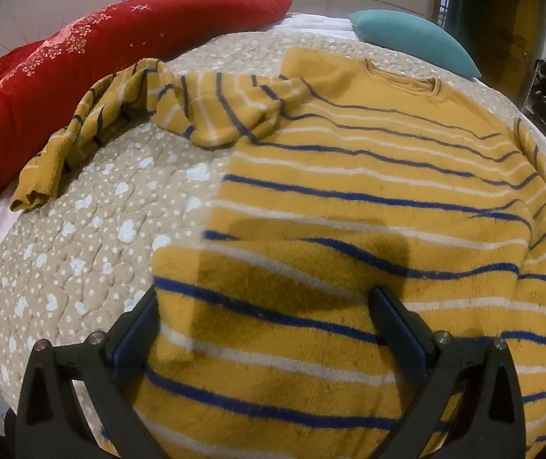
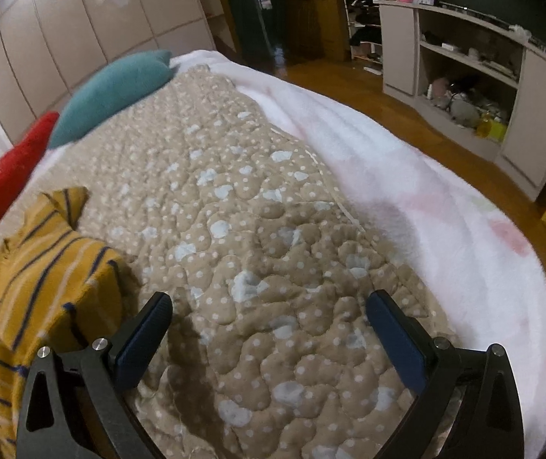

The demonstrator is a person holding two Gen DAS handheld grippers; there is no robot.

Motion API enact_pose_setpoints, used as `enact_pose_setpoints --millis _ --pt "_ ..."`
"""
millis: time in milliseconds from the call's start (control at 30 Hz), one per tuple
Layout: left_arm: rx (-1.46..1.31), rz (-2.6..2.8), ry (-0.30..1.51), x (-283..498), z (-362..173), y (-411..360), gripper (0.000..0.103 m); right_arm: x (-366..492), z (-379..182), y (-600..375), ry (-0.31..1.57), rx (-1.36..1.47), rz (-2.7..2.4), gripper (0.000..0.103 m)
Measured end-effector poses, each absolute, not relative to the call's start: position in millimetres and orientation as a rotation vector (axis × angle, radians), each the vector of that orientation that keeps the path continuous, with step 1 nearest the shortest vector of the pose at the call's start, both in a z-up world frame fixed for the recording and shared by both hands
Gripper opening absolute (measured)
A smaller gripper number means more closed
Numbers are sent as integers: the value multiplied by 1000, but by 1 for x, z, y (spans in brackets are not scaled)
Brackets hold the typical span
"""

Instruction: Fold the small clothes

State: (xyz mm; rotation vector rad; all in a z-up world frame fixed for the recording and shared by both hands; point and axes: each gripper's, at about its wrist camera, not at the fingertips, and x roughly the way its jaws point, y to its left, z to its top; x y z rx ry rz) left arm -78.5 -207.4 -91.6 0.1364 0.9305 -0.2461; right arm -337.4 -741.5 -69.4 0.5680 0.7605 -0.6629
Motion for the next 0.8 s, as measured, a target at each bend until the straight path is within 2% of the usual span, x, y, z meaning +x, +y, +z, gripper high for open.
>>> enact_pose_setpoints --millis 367,467,567,600,633,800 --pt "122 -245 890 -82 -91 -205 103 -337 -69 -737 766 543 -671 102" --pt "111 -246 882 -84 -91 -205 103 -348 -52 -734 743 553 -670 78" --pt "105 -246 878 -84 -90 -204 103 -375 -30 -725 625 655 -525 79" --pt "105 -246 875 -84 -90 -204 103 -381 -26 -720 614 660 -491 82" --pt "102 -241 873 -85 -90 -206 103 -384 -24 -715 612 666 -456 85" --pt "98 -244 872 -86 -89 -206 103 -382 -41 -689 638 769 -272 86"
